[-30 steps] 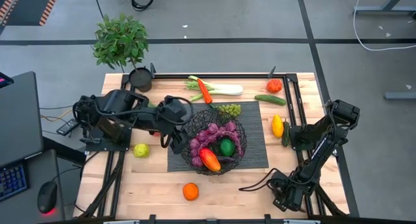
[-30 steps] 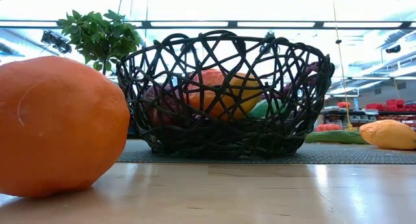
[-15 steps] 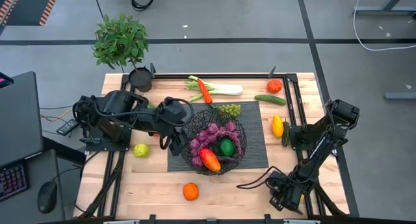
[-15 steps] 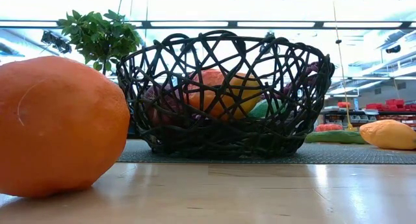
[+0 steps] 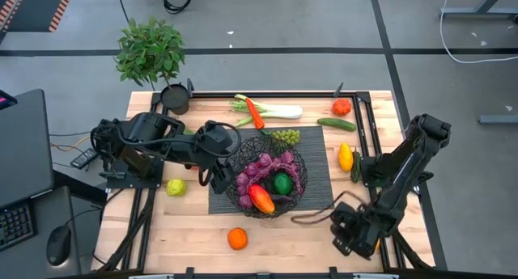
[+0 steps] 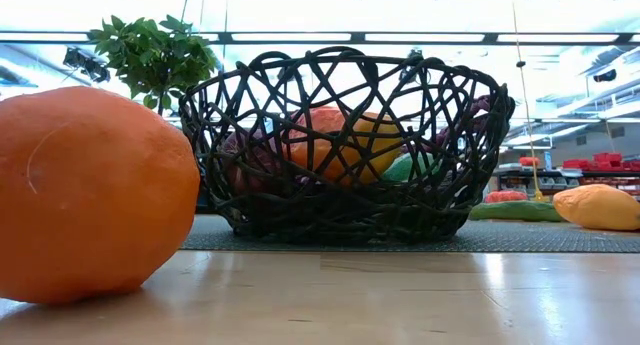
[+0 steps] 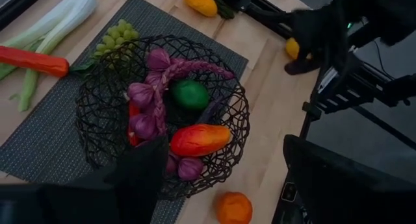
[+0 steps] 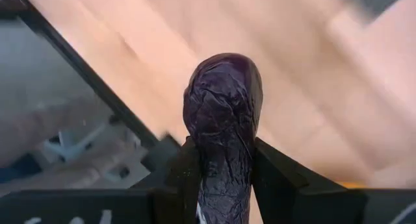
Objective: Build produce basket
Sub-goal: Put the purple eggplant into the black wire basket
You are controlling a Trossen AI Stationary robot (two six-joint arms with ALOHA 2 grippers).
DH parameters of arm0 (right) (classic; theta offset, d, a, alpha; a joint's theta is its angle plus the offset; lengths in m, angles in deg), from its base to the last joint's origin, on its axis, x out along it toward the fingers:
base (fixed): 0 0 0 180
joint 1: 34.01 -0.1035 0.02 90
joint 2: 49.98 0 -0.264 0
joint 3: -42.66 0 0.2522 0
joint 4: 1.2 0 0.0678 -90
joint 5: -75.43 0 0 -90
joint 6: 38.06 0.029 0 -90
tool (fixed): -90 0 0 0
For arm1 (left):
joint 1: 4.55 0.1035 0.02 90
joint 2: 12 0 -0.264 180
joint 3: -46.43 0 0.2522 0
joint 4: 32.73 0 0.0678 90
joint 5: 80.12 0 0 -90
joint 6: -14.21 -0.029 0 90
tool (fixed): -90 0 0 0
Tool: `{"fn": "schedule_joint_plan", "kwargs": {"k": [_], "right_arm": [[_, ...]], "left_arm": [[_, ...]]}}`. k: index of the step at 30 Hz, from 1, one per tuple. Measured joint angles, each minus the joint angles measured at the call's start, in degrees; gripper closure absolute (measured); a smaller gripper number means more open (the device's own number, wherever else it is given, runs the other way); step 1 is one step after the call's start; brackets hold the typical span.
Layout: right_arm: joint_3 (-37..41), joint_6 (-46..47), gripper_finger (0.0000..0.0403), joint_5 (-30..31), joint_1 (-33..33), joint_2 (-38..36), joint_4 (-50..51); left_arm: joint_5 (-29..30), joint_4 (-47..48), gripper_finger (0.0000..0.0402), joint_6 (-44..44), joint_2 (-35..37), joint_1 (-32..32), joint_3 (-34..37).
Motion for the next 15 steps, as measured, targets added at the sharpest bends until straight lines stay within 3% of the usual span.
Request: {"fn": "schedule_joint_plan", "kwargs": {"k": [4, 7, 15], "right_arm": [[-4.7, -6.0, 0.0282, 5.9, 5.9, -3.3, 7.2], [-6.7, -13.0, 0.0282, 7.4, 12.5, -4.9, 7.0], [-10.4, -30.4, 0.0282, 6.4, 29.2, -4.8, -4.9]], "left_arm": [[0.0, 0.0, 0.0092, 0.0, 0.0, 0.4, 0.0], [0.0, 0.0, 0.0092, 0.0, 0.0, 1.3, 0.0], [-1.0, 0.3, 0.0092, 0.7, 1.9, 2.8, 0.0]]}}
